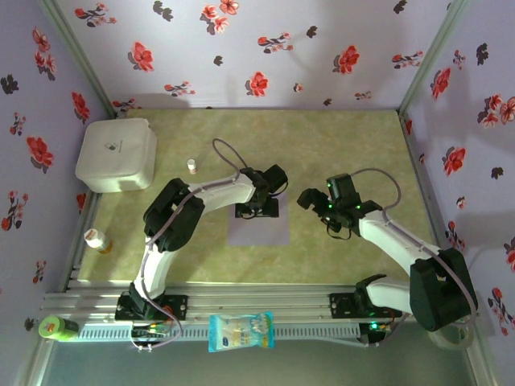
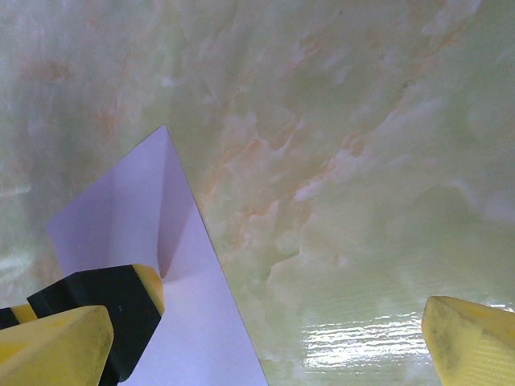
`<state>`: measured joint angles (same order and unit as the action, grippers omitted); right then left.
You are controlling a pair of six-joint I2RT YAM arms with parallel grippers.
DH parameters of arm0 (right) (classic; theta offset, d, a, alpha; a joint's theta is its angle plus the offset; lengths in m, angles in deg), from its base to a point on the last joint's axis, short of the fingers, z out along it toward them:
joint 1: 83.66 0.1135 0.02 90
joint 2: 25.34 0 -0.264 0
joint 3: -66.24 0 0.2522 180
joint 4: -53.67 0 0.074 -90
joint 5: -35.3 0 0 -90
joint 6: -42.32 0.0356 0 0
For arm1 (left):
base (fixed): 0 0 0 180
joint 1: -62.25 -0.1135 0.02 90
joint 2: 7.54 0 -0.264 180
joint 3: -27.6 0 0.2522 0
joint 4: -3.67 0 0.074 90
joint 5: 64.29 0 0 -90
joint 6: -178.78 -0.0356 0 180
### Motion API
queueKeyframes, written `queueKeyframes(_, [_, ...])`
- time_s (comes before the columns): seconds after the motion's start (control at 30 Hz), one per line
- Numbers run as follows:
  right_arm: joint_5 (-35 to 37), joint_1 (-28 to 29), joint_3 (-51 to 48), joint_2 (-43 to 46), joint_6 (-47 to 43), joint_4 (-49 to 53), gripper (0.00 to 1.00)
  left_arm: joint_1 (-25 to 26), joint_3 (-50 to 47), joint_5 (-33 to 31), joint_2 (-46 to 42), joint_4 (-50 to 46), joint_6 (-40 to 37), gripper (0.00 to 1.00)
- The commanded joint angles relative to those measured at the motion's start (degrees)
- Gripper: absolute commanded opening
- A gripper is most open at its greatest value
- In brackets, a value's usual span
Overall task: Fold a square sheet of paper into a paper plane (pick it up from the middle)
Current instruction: First fold the square sheet of paper in half at the center of the table.
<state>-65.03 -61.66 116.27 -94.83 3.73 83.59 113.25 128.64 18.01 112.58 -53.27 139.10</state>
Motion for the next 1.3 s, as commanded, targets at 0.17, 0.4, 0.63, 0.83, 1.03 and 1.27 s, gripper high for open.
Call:
queueKeyframes(0.17, [-0.6,-0.2,1.9,-0.8,-0.7,-0.5,0.99,1.0,-1.6,0.8,4.0,0.0,0.7,0.87])
queueKeyframes(0.4, [-0.6,-0.2,2.0,-1.1,-0.5,-0.5,0.99,1.1,-1.9,1.1,4.6,0.5,0.4,0.85])
queueKeyframes(0.63, [-0.5,-0.2,1.8,-1.1,-0.3,-0.5,0.99,1.2,-2.0,1.2,4.3,0.6,0.2,0.84])
queueKeyframes(0.83, [-0.2,-0.2,2.0,-0.9,-0.1,-0.3,0.99,1.2,-1.9,1.2,3.1,1.6,-0.8,0.76])
queueKeyframes(1.03, [0.4,-0.2,2.1,-0.3,0.2,0.2,0.99,1.3,-2.1,1.0,1.2,3.0,-1.8,0.62])
queueKeyframes(1.27, [1.7,-0.2,2.0,1.0,0.5,0.9,0.99,1.5,-4.7,0.9,-3.3,8.2,-4.0,0.45])
